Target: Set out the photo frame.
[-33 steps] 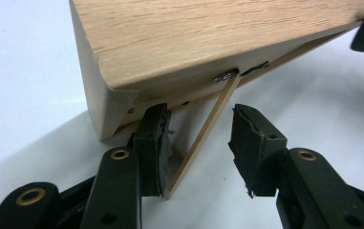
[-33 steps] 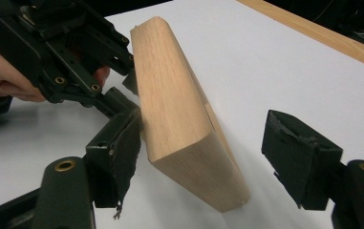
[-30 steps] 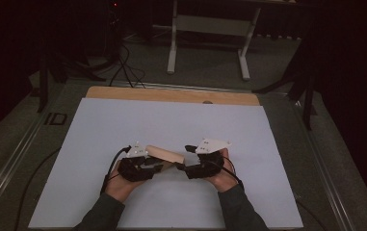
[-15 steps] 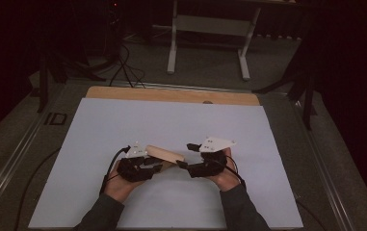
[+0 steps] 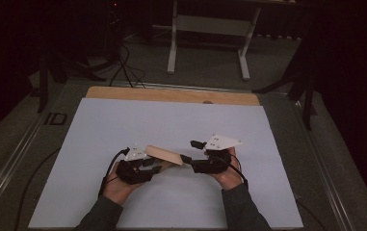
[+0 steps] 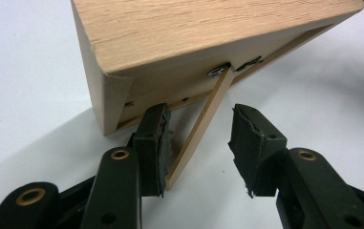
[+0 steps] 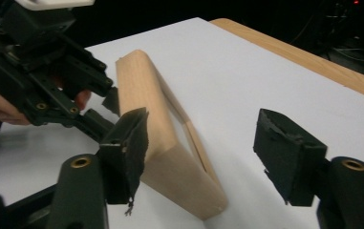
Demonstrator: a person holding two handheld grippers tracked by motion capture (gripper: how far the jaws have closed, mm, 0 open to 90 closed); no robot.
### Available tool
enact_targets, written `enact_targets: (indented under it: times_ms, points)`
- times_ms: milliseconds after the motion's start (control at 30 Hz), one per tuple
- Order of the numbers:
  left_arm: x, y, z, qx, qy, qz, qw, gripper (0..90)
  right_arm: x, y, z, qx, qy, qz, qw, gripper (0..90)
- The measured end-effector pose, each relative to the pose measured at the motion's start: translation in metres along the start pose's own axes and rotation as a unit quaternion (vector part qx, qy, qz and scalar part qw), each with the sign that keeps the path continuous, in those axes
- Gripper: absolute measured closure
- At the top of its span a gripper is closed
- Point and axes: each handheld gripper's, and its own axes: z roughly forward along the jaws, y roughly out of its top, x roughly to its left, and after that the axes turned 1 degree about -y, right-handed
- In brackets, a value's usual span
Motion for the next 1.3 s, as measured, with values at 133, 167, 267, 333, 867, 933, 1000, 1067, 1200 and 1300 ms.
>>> enact_targets:
  times_ms: [133,167,267,333,867,933,1000,1067,1200,1300]
  points:
    - [0.0,-0.001,-0.002,-0.003,0.003,0.001,1.0,57.4,-0.004,-0.002,-0.001,-0.004,-0.011,0.011,0.9999,41.8]
    - [0.0,-0.001,-0.002,-0.003,0.004,0.0,1.0,57.4,-0.005,-0.003,-0.002,-0.005,-0.013,0.012,0.9998,43.3]
    - [-0.001,-0.002,-0.003,-0.005,0.006,0.0,1.0,57.3,-0.008,-0.005,-0.001,-0.002,-0.023,0.018,0.9996,47.5]
    - [-0.001,-0.002,-0.004,-0.006,0.008,0.001,0.9999,57.2,-0.009,-0.007,0.001,0.002,-0.035,0.022,0.9991,50.7]
    - [-0.005,0.001,-0.006,-0.015,0.038,0.016,0.999,68.2,-0.008,-0.024,0.028,0.041,-0.075,0.037,0.9956,85.1]
    - [-0.005,0.001,-0.005,-0.014,0.042,0.018,0.9988,71.3,-0.007,-0.027,0.032,0.048,-0.073,0.037,0.9955,85.6]
    - [-0.005,0.002,-0.006,-0.014,0.05,0.021,0.9984,75.2,-0.006,-0.028,0.036,0.054,-0.071,0.036,0.9954,85.9]
    - [-0.005,0.002,-0.007,-0.016,0.052,0.021,0.9983,78.5,-0.006,-0.029,0.037,0.054,-0.069,0.038,0.9954,86.0]
    - [-0.004,0.003,-0.007,-0.015,0.062,0.016,0.9978,84.6,-0.008,-0.03,0.037,0.049,-0.06,0.047,0.9959,86.7]
    - [-0.004,0.004,-0.008,-0.015,0.072,0.019,0.9971,88.1,-0.008,-0.03,0.037,0.049,-0.059,0.047,0.996,87.1]
